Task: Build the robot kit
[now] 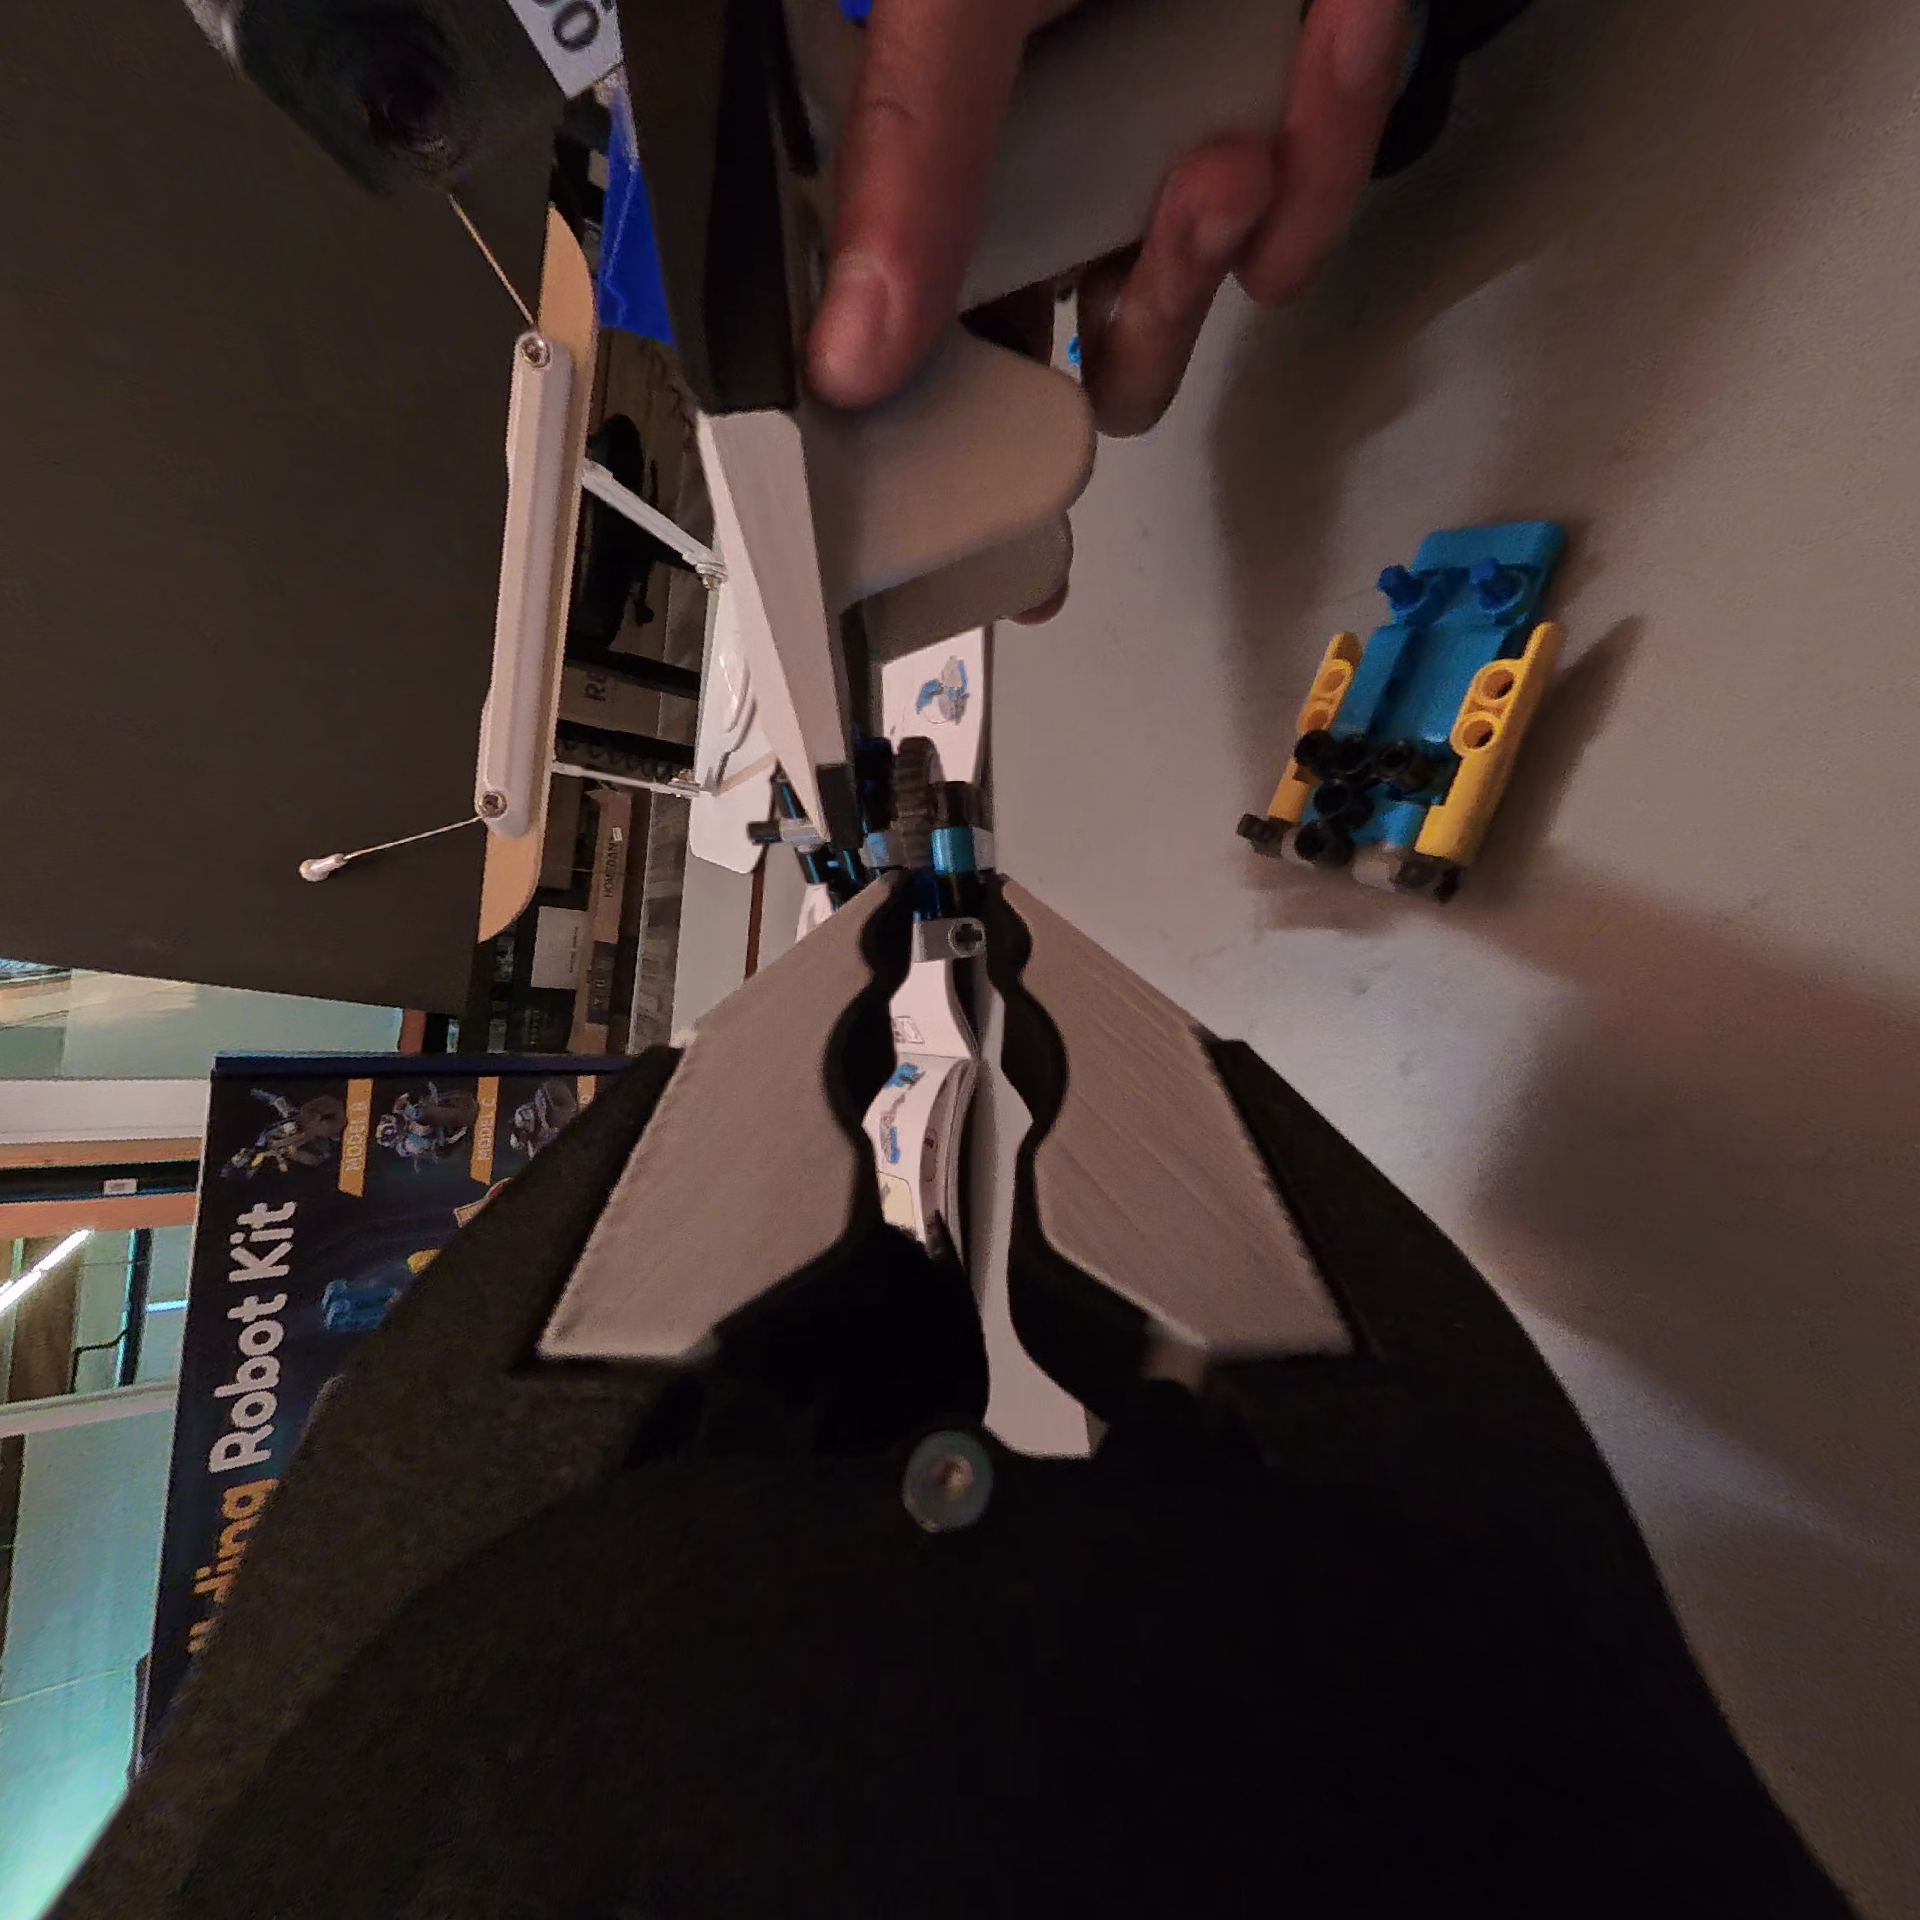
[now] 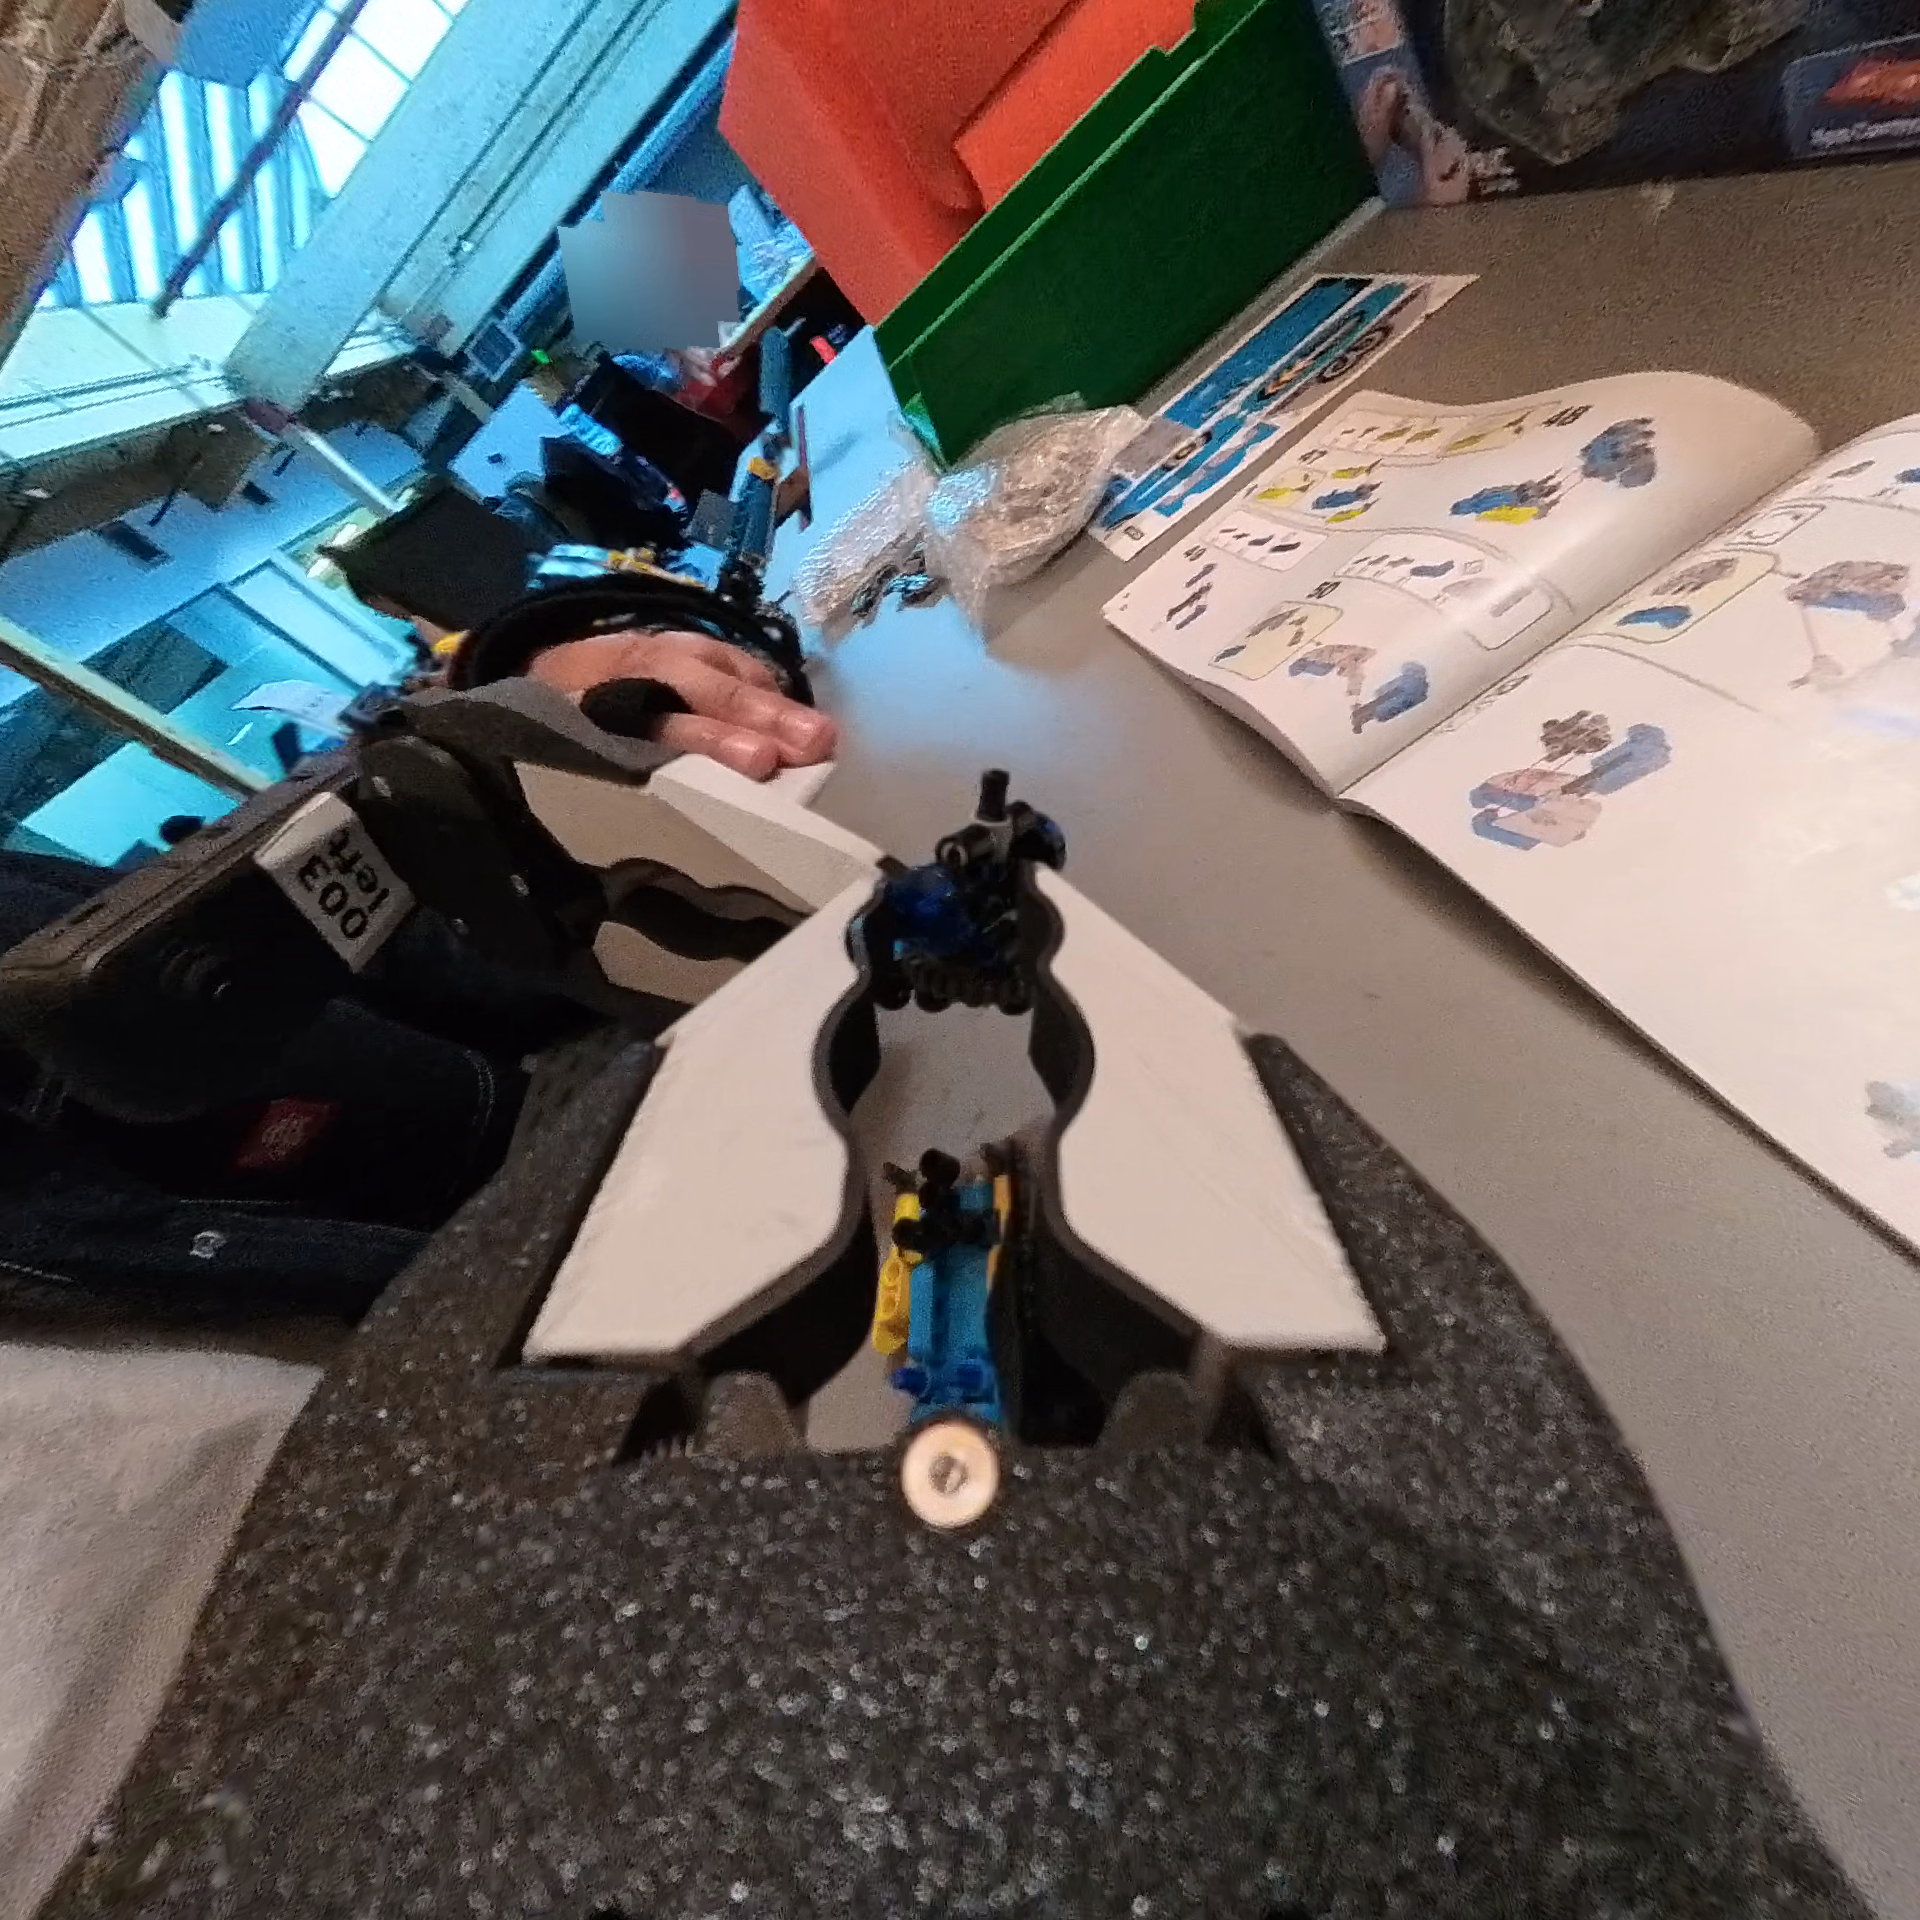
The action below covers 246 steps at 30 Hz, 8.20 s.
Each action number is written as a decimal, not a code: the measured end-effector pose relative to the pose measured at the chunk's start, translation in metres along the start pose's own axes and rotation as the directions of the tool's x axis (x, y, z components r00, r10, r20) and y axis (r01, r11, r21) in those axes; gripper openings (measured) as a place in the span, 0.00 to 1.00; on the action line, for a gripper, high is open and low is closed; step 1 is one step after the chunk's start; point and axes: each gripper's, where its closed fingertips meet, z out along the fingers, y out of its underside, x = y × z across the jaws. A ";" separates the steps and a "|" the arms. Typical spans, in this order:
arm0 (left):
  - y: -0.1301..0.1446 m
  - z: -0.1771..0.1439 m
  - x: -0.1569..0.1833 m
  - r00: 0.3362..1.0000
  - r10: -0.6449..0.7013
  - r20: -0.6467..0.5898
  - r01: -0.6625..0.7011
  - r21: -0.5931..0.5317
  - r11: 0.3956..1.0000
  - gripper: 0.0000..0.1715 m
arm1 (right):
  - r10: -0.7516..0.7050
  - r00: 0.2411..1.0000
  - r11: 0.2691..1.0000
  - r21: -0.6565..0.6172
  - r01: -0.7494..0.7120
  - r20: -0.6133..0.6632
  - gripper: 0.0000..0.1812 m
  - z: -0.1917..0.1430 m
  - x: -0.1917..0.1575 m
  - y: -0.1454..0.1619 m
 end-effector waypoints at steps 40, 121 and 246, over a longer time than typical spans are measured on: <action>-0.046 -0.030 -0.053 0.278 -0.728 -0.627 0.957 0.245 0.154 0.25 | -0.244 0.961 0.934 0.298 0.196 0.133 0.08 -0.026 -0.062 -0.048; -0.019 0.000 -0.007 -0.481 -0.546 -0.686 0.873 -0.429 -0.230 0.21 | -0.603 0.765 0.788 -0.019 0.616 -0.227 0.15 -0.015 0.002 -0.006; 0.010 -0.020 0.021 0.413 -0.812 -0.413 0.830 -0.197 0.522 0.16 | -0.452 0.892 0.785 -0.477 0.395 -0.007 0.07 -0.037 0.021 0.087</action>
